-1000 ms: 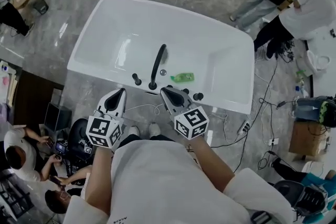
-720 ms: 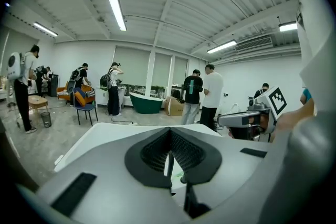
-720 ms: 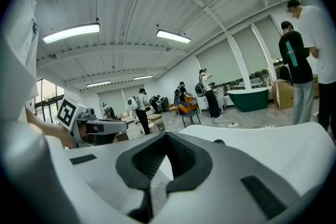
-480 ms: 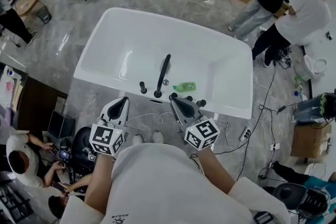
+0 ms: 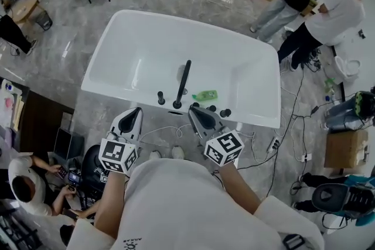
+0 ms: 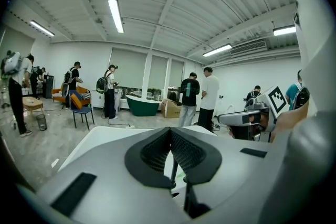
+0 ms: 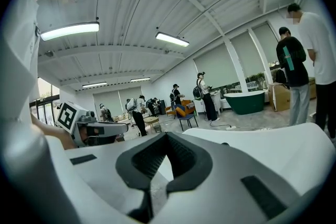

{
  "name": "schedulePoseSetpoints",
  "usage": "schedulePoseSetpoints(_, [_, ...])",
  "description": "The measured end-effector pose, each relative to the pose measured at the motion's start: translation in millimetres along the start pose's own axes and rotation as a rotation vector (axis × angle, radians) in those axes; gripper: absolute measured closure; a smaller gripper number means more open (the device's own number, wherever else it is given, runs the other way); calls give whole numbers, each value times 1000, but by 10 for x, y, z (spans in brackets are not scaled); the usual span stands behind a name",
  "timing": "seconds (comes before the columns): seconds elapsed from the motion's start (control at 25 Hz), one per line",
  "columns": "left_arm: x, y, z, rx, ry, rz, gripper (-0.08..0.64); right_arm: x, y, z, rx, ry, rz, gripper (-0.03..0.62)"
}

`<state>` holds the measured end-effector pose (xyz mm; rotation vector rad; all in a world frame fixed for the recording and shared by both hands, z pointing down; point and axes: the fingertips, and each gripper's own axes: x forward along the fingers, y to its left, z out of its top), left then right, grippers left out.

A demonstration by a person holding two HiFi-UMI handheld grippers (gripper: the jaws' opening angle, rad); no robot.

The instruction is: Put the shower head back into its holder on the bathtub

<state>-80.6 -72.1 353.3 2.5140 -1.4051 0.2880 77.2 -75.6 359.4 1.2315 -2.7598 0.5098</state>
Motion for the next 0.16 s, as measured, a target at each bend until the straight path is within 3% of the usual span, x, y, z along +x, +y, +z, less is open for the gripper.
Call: schedulePoseSetpoints(0.16, [-11,60,34,3,-1,-10,551,8,-7,36,9,-3,-19,575])
